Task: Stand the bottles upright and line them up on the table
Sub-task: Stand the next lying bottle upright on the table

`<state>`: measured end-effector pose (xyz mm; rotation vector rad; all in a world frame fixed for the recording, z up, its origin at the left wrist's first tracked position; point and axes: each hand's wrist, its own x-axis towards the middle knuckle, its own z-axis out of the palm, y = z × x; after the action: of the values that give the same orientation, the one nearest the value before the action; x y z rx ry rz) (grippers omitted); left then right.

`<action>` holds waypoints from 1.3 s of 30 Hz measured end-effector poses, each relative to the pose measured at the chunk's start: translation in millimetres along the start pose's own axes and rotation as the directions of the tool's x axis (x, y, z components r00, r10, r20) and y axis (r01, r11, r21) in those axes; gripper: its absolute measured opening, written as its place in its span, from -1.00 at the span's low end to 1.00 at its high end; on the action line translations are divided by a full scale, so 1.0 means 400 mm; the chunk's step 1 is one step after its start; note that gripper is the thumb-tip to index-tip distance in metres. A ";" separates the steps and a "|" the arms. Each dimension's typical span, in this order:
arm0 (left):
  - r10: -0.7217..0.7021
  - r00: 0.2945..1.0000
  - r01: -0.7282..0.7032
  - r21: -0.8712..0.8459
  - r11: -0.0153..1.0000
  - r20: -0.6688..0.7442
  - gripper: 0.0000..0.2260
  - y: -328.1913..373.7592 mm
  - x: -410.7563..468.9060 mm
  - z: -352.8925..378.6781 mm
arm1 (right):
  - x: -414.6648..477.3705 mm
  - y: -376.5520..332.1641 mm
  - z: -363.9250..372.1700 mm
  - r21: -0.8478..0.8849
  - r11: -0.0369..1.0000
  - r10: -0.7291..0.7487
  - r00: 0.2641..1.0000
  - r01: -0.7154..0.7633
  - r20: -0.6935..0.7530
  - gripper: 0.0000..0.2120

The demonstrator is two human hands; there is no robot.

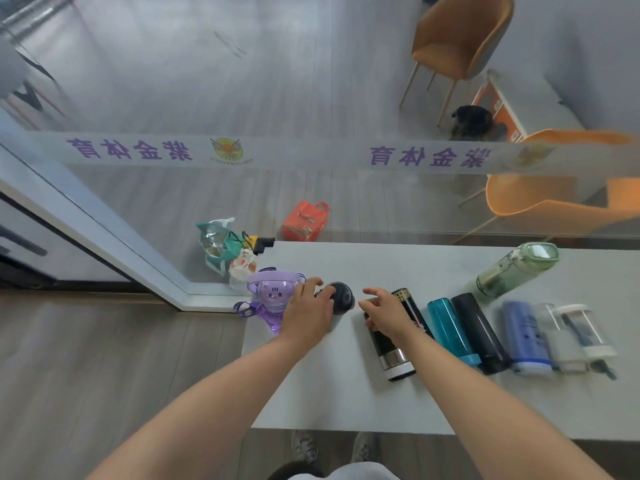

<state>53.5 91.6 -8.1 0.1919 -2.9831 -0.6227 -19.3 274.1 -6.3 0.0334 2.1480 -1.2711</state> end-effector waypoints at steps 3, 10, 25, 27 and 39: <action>0.077 0.997 -0.075 0.084 0.994 -0.026 -0.85 -0.001 -0.002 -0.005 | -0.021 0.039 -0.030 -0.062 0.997 0.034 0.999 -0.037 -0.042 -0.68; 0.344 0.939 -0.338 0.193 0.921 0.002 -0.82 0.026 -0.043 0.024 | -0.126 0.220 -0.096 -0.156 0.978 0.111 0.980 -0.136 -0.162 -0.71; -0.138 0.809 0.241 -0.108 0.965 0.572 -0.59 0.239 -0.199 0.311 | -0.123 0.362 -0.101 -0.495 0.869 0.028 0.999 -0.014 0.021 -0.41; -0.213 0.798 0.373 -0.184 0.909 0.564 -0.57 0.265 -0.205 0.354 | -0.097 0.376 -0.103 -0.555 0.832 0.035 0.998 -0.003 0.047 -0.34; -0.449 0.842 0.537 -0.377 0.755 0.301 -0.60 0.331 -0.248 0.386 | -0.051 0.380 -0.167 -0.363 0.931 0.073 0.961 0.031 0.268 -0.14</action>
<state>120.3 286.5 -101.8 0.9584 -2.8406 -1.4415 12.8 414.2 -91.7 -0.2618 2.0928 -0.7912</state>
